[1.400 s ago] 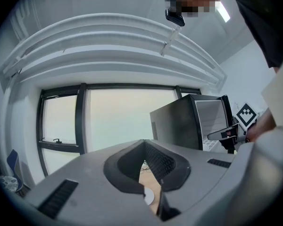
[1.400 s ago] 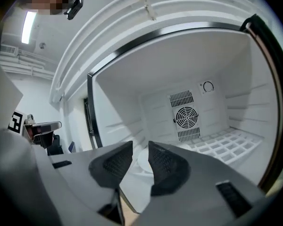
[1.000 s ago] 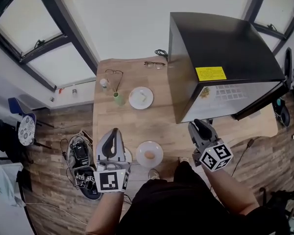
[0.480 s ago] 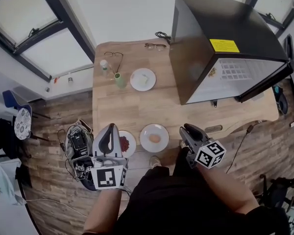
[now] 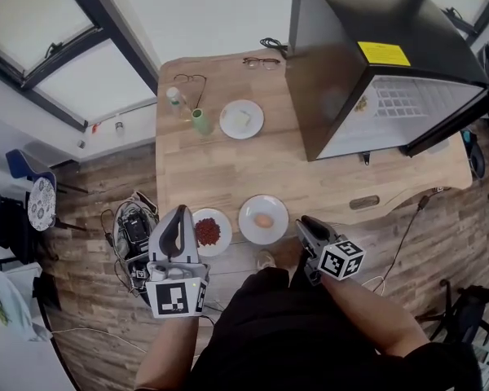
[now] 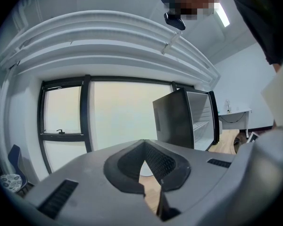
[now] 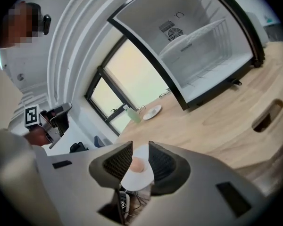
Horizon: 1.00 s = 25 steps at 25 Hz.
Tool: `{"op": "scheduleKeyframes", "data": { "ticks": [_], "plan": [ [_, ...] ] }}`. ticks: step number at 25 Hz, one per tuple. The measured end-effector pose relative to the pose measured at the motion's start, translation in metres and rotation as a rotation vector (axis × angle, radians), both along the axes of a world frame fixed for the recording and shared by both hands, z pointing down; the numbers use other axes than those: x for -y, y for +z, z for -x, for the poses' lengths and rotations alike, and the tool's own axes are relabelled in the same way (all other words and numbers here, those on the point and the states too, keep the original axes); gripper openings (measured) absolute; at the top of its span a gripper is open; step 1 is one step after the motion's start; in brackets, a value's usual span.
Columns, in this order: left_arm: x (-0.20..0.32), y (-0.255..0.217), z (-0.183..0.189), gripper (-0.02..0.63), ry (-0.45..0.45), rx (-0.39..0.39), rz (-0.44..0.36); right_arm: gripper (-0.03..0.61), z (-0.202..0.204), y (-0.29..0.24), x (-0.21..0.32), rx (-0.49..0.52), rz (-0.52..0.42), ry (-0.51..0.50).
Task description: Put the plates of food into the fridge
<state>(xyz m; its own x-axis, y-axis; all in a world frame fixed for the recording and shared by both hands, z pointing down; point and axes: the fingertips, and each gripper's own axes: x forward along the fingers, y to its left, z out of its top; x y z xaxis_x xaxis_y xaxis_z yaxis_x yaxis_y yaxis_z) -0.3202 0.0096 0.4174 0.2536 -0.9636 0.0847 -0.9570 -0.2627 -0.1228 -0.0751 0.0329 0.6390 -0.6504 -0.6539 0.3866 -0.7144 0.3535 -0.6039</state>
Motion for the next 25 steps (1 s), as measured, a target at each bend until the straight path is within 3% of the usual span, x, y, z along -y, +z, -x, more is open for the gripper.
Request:
{"op": "scheduleKeyframes", "data": {
  "ticks": [7, 14, 22, 24, 25],
  "plan": [
    [0.002, 0.002, 0.002, 0.003, -0.001, 0.039, 0.017, 0.121, 0.008, 0.053, -0.017, 0.098, 0.199, 0.050],
    [0.002, 0.015, 0.009, 0.003, -0.032, 0.049, 0.056, 0.134, 0.016, 0.085, -0.019, 0.139, 0.309, 0.060],
    [0.000, 0.020, 0.021, 0.003, -0.066, 0.070, 0.078, 0.149, 0.042, 0.104, -0.015, 0.270, 0.446, 0.044],
    [-0.001, 0.020, 0.022, 0.003, -0.069, 0.071, 0.083, 0.128, 0.047, 0.105, -0.017, 0.282, 0.464, 0.035],
    [-0.002, 0.020, 0.021, 0.003, -0.067, 0.069, 0.088, 0.083, 0.049, 0.102, -0.017, 0.287, 0.463, 0.028]
  ]
}}
